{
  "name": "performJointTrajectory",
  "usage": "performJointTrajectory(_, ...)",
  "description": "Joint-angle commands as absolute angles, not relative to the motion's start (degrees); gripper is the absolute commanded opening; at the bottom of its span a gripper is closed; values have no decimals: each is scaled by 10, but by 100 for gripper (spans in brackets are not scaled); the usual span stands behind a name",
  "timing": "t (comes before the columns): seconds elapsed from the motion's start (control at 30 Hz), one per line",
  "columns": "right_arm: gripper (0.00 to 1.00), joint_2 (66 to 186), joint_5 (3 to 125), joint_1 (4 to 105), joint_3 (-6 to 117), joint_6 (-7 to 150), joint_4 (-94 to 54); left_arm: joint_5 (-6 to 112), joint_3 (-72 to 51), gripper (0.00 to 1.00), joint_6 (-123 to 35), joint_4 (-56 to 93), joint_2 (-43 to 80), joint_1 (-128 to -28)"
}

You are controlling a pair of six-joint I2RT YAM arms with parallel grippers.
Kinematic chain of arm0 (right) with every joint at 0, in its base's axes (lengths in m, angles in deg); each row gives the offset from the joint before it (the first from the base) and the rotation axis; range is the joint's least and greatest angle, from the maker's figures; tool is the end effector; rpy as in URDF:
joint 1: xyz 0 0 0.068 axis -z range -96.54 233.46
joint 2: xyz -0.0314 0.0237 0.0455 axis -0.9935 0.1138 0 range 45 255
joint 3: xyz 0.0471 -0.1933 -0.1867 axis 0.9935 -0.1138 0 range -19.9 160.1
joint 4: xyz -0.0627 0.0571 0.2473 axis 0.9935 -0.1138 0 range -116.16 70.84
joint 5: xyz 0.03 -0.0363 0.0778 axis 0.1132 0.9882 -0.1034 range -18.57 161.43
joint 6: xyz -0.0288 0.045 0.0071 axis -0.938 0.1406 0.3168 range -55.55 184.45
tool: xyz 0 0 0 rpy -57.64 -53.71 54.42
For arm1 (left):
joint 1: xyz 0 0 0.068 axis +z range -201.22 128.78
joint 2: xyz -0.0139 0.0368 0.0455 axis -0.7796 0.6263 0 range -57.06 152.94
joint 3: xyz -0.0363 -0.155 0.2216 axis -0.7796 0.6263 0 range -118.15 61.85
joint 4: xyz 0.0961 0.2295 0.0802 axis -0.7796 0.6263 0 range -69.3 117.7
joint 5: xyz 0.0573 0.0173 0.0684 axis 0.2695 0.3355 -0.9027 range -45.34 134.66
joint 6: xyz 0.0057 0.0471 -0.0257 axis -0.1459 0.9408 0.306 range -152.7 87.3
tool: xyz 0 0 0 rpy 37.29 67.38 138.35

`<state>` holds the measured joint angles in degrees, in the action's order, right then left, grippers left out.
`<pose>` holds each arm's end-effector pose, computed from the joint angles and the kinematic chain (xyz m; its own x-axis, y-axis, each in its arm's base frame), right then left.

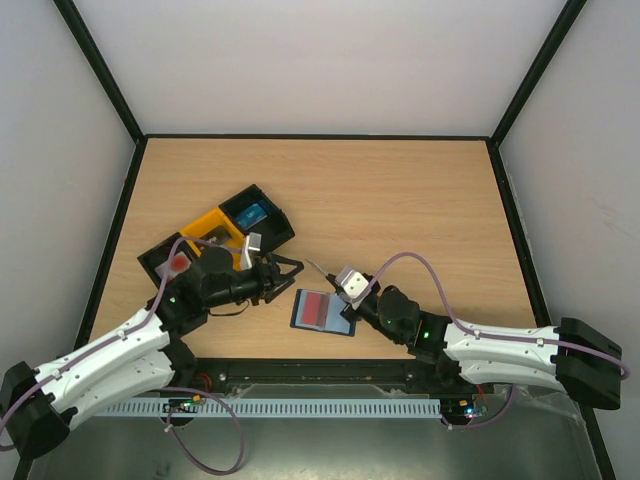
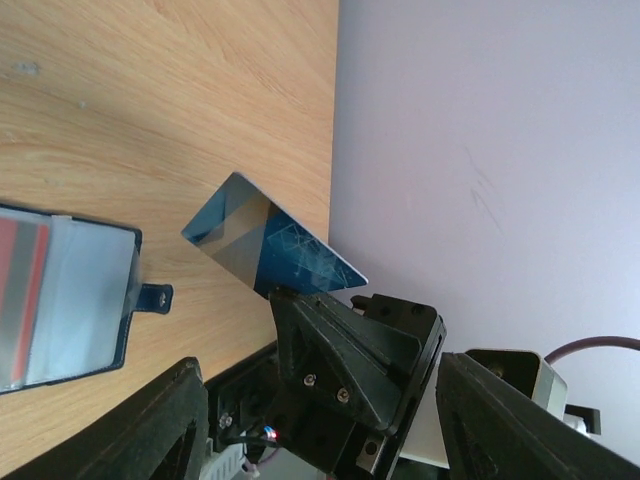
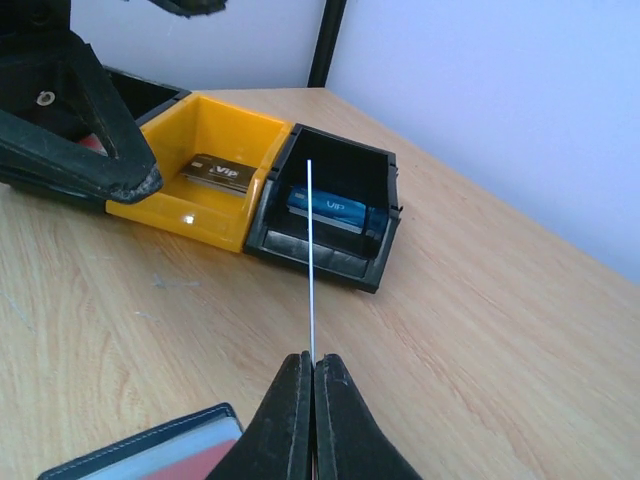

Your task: Take the credit cards out of the card holder

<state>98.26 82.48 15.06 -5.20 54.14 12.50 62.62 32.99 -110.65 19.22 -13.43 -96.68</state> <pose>0.0797 0.1826 0.2062 0.1073 -0.2061 -0.9726 -0.8368 0.5095 -0.2003 0.1227 -0.1402 0.2664 -0.9026 -0.4092 -0.1338 0.0276 0.2552 -0.9665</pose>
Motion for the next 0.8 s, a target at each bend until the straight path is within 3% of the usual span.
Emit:
performJointTrajectory(0.0, 2, 977, 857, 143, -34, 471, 141, 680, 349, 64, -1143, 143, -111, -962)
performJointTrajectory(0.17, 2, 986, 835, 130, -35, 416, 150, 700, 363, 64, -1160, 97, -92, -962)
performJointTrajectory(0.33, 2, 1018, 891, 91, -32, 346, 156, 702, 376, 64, -1180, 68, -88, -962)
performJointTrajectory(0.77, 2, 1038, 962, 45, -37, 296, 179, 713, 403, 42, -1210, 44, -69, -961)
